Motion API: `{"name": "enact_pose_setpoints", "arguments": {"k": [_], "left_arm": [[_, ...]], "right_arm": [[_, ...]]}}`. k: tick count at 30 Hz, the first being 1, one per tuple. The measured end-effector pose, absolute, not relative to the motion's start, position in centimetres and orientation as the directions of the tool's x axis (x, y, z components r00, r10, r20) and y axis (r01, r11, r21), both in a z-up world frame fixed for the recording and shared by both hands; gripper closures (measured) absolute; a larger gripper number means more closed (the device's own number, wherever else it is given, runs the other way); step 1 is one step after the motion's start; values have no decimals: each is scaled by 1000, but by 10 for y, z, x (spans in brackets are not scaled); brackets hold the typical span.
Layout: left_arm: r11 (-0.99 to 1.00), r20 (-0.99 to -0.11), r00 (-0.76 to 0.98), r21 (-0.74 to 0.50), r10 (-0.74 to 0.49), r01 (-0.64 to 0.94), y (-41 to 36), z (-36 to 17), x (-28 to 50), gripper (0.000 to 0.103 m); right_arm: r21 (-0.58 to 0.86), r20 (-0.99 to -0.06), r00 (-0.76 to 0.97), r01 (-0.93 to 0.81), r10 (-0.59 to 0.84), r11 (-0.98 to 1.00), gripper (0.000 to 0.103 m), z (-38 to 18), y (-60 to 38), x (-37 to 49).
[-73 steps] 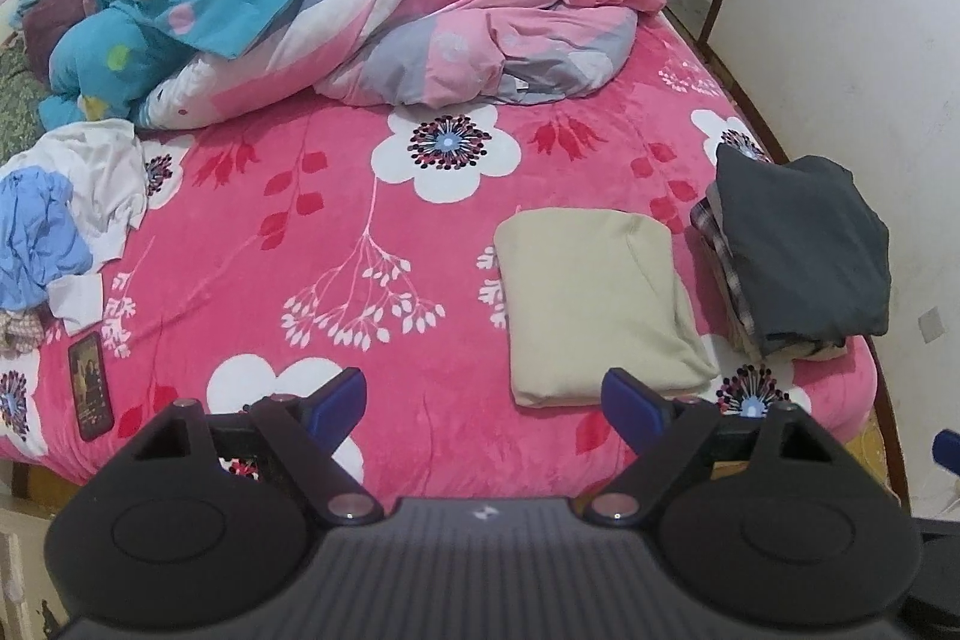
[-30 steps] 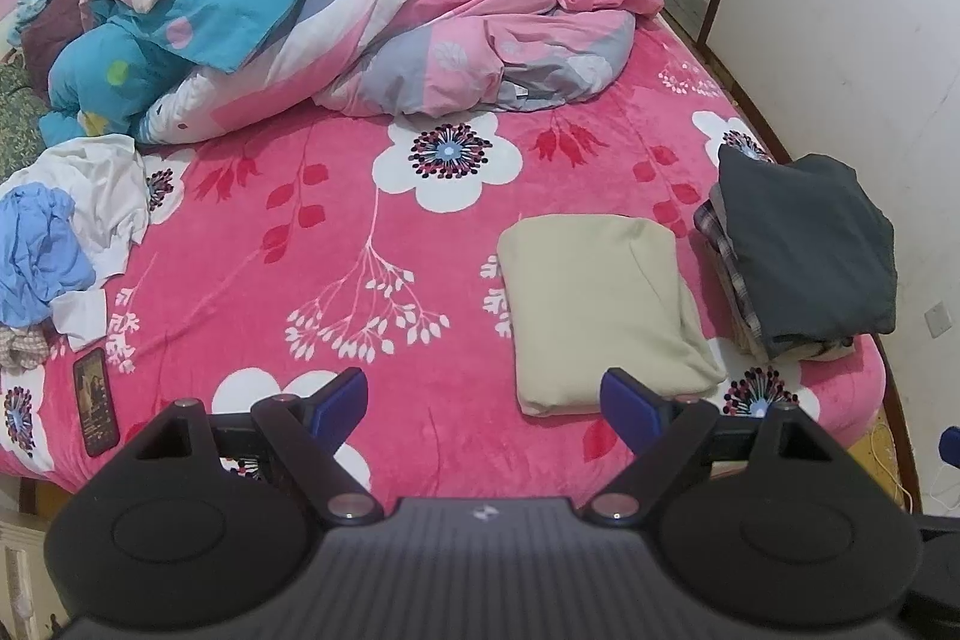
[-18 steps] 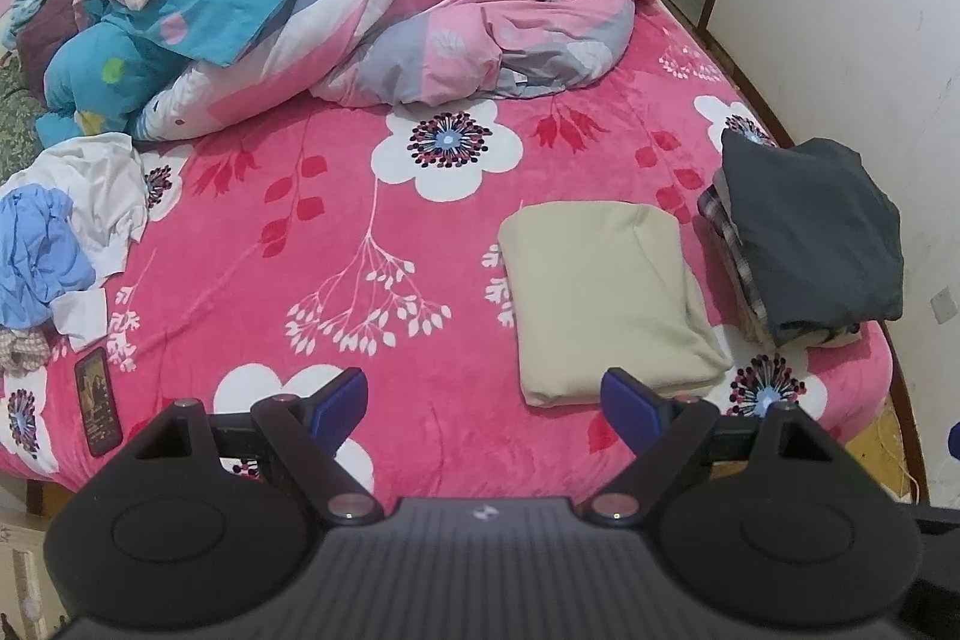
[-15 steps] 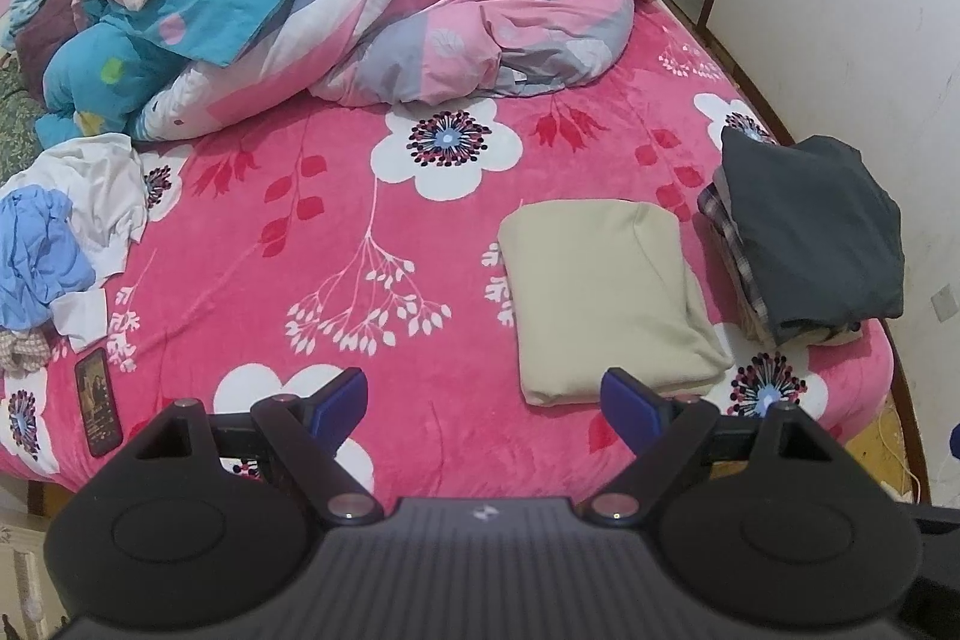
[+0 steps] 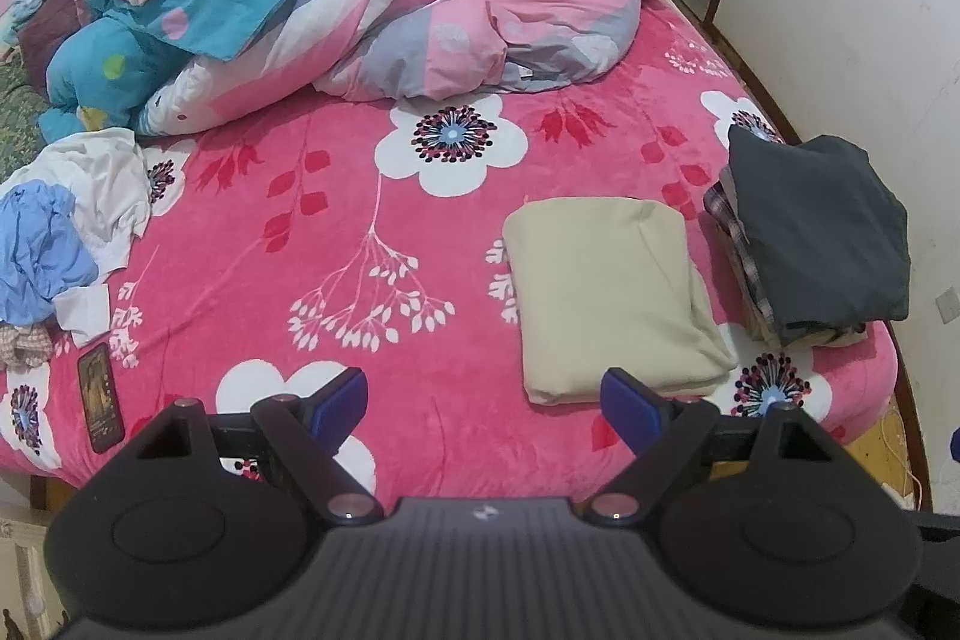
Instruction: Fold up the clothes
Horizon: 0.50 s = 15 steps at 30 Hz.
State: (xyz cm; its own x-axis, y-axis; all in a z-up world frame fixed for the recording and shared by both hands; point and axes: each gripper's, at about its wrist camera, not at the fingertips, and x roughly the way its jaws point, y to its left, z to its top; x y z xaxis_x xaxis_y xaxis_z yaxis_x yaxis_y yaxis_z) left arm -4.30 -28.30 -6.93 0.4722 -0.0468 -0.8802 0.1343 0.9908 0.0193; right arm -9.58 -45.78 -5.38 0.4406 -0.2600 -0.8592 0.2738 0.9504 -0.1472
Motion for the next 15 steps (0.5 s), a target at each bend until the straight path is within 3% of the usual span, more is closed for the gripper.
{"name": "enact_pose_setpoints", "arguments": {"k": [15], "left_arm": [[991, -883, 467, 20, -43, 131, -282, -69, -42, 17]], "right_arm": [[-150, -859, 440, 270, -260, 951, 1, -54, -456, -94]]}}
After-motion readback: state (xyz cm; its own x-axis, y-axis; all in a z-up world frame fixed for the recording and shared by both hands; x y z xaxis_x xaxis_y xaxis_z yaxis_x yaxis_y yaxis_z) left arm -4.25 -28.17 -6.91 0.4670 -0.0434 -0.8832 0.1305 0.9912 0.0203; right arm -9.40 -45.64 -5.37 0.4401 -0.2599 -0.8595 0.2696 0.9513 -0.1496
